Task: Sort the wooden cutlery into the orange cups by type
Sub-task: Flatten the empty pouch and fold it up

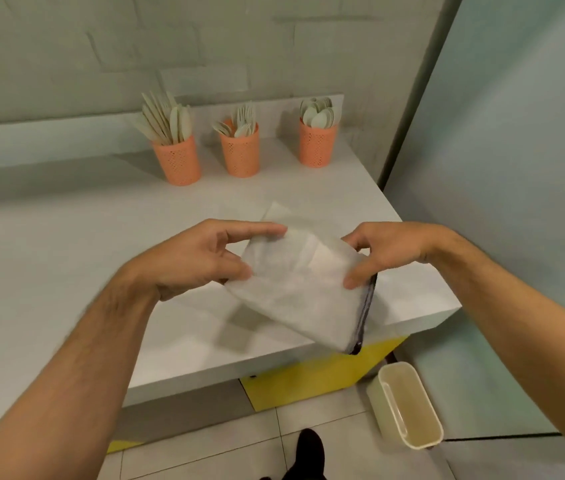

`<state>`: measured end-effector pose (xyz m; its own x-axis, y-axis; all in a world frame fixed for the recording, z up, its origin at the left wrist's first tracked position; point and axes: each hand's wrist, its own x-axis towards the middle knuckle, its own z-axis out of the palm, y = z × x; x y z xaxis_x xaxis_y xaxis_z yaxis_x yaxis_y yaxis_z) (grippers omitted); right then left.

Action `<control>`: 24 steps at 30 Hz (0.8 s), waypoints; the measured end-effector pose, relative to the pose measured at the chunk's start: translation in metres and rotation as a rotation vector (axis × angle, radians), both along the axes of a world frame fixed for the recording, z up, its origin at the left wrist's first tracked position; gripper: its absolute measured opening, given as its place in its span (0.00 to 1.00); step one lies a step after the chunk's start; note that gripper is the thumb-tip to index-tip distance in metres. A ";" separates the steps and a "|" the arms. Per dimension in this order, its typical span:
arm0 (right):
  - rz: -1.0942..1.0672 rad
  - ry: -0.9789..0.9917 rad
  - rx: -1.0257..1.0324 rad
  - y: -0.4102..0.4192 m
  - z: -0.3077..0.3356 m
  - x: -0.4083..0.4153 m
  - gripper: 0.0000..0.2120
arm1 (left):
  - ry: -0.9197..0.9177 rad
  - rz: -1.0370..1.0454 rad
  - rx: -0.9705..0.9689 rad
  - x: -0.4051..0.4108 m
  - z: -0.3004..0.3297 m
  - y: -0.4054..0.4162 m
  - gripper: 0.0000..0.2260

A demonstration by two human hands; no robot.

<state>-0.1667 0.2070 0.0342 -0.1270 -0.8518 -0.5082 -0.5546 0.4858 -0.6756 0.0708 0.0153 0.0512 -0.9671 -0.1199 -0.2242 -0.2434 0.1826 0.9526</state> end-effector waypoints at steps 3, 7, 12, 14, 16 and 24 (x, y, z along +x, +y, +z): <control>-0.134 -0.151 -0.104 0.025 -0.005 0.003 0.11 | -0.004 -0.081 0.036 0.003 -0.010 0.013 0.35; -0.529 -0.492 -0.356 0.061 -0.026 0.008 0.16 | 0.037 -0.081 0.070 -0.002 -0.021 0.036 0.42; -0.764 -0.903 -0.458 0.114 -0.064 0.027 0.34 | 0.073 -0.095 0.076 -0.016 -0.034 0.061 0.45; -0.797 -0.888 -0.432 0.134 -0.072 0.029 0.25 | 0.070 -0.113 0.054 -0.027 -0.038 0.073 0.46; -0.895 -0.804 -0.424 0.156 -0.074 0.024 0.18 | 0.046 -0.125 0.033 -0.040 -0.043 0.086 0.46; -1.119 -0.304 -0.439 0.267 -0.072 -0.011 0.08 | 0.117 0.007 -0.225 -0.118 -0.070 0.174 0.31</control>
